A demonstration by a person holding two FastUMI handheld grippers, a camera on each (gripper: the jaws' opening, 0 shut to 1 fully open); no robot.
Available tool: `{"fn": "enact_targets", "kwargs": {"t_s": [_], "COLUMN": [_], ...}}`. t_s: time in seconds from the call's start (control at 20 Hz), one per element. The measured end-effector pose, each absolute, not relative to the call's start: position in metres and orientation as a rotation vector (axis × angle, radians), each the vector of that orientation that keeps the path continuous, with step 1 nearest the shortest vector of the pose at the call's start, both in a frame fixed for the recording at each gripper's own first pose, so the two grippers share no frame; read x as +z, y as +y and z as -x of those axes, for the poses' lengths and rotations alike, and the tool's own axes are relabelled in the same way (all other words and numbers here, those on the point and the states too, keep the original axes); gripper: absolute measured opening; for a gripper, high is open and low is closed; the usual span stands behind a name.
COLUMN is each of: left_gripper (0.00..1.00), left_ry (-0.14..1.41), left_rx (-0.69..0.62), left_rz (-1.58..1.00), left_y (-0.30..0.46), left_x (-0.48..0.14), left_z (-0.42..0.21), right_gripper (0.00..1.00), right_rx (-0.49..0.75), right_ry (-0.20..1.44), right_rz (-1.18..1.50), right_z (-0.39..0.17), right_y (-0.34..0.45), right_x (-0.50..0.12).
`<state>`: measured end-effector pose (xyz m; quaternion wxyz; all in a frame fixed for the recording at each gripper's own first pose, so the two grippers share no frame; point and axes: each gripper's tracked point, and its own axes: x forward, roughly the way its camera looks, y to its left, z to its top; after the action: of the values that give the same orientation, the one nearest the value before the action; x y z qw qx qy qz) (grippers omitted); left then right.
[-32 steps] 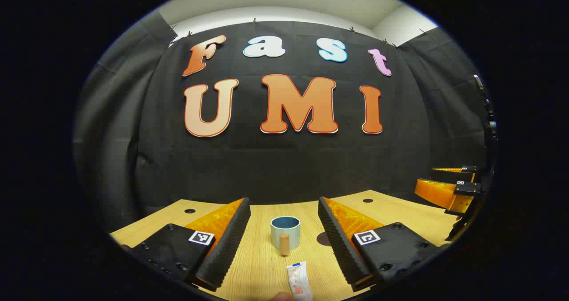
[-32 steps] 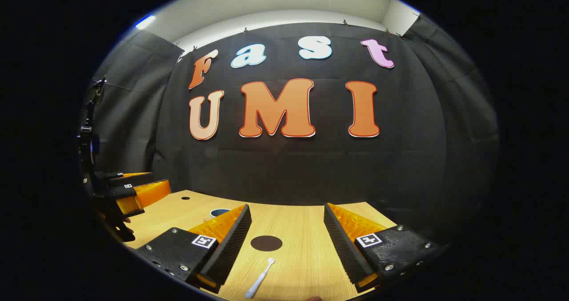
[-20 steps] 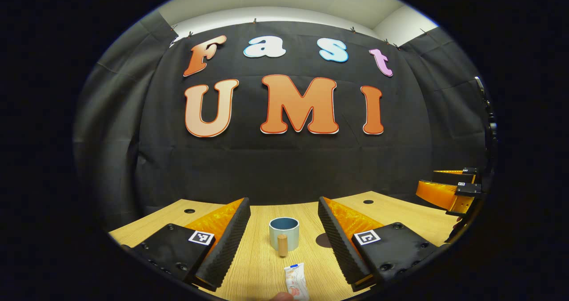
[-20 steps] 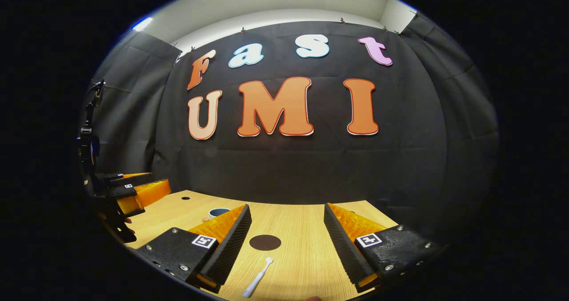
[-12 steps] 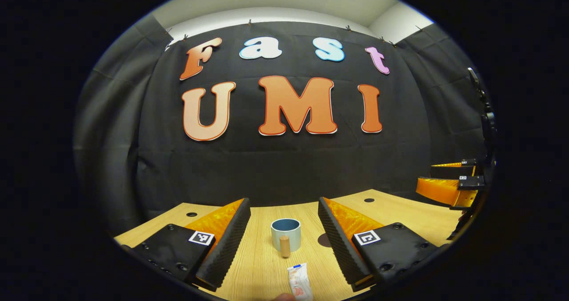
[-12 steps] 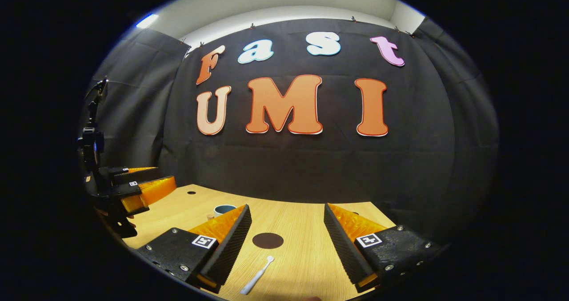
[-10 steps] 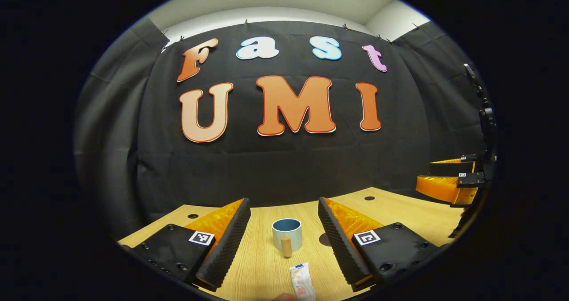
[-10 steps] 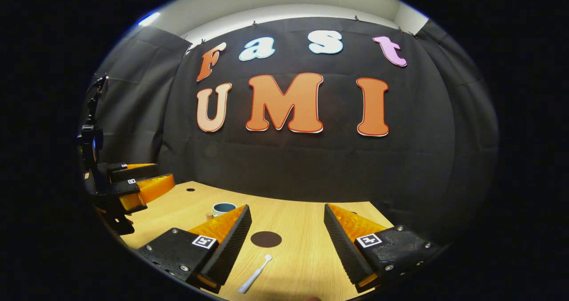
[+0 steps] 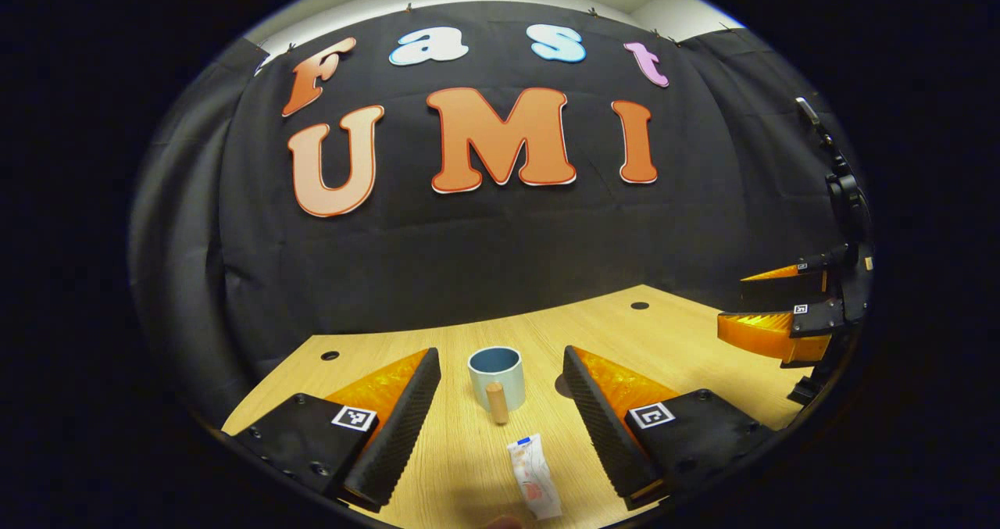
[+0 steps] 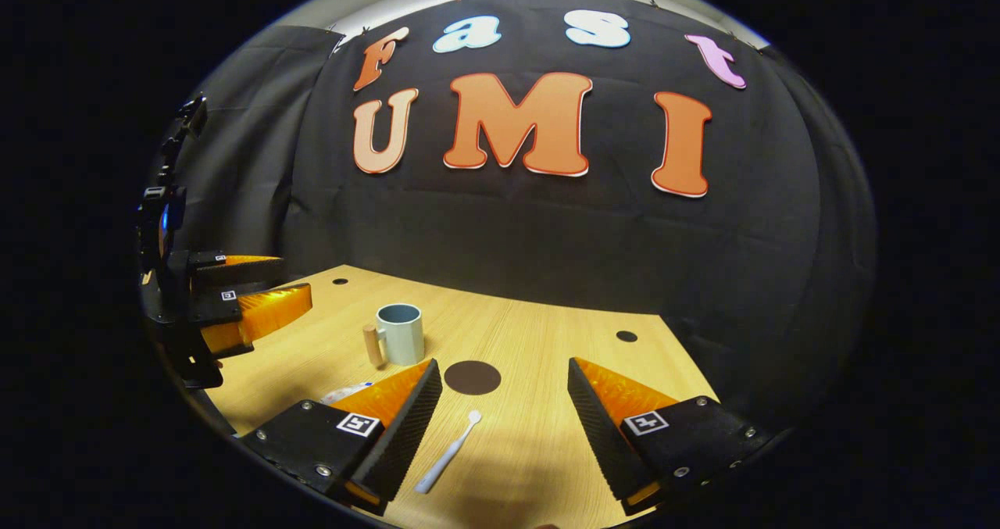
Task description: Put the toothbrush and toothpaste on the desktop into the cup, then pick up the cup and place it on the coaster on the desktop.
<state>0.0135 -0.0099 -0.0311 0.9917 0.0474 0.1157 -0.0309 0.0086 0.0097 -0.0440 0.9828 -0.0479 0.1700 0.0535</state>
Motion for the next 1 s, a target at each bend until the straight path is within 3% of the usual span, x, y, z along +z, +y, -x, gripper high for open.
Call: {"fn": "enact_targets", "kwargs": {"t_s": [0.25, 0.55, 1.0], "left_gripper": [1.00, 0.99, 0.99], "left_ry": [0.341, 0.602, 0.950], "left_rx": [-0.072, -0.137, -0.208], "left_rz": [-0.104, 0.011, 0.177], "left_y": [-0.007, -0.009, -0.012], "left_x": [-0.049, -0.104, -0.169], "left_z": [-0.020, -0.022, -0.004], "right_gripper": [0.98, 0.95, 0.90], "right_rx": [0.167, 0.233, 0.227], "right_ry": [0.521, 0.726, 0.940], "right_rz": [0.089, -0.011, -0.107], "right_z": [-0.010, -0.001, 0.002], "right_y": [0.024, 0.038, 0.038], "right_x": [-0.069, -0.096, -0.129]}}
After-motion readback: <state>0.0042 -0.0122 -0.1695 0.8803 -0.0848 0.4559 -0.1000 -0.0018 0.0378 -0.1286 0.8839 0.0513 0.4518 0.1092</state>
